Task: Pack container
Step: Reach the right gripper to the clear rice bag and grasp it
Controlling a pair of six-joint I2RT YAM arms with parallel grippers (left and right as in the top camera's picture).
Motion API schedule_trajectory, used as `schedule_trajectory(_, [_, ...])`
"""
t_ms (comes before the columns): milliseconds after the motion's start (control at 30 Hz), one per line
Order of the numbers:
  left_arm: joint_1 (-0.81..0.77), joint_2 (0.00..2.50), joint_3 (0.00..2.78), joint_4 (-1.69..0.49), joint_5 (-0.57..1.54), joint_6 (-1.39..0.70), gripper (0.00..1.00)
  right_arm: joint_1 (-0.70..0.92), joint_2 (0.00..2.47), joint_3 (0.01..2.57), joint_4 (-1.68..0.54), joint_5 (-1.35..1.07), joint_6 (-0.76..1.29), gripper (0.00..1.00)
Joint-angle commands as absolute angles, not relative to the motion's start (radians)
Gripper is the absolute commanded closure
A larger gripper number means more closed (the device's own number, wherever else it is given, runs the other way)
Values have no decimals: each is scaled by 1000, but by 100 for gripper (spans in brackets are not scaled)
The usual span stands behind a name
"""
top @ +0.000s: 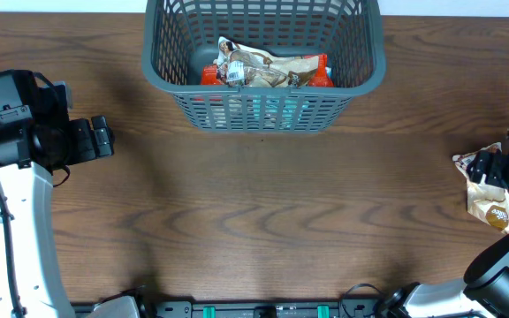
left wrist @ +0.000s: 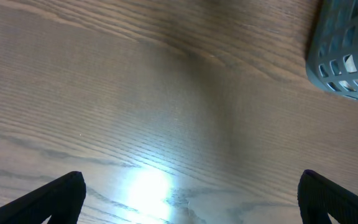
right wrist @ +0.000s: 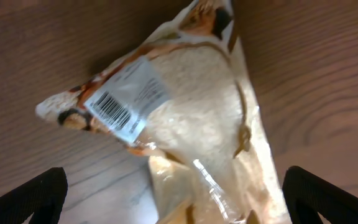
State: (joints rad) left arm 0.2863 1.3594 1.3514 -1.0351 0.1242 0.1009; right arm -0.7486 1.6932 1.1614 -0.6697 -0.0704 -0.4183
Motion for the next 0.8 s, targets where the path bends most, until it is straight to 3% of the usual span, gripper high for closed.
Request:
schedule_trajectory(0, [289, 1343, 1350, -1031, 123, 96, 1, -778, 1689, 1140, -658, -60, -482, 2])
schedule_trajectory(767, [289, 1343, 1350, -1031, 123, 95, 1, -814, 1826, 1080, -599, -80, -648, 4])
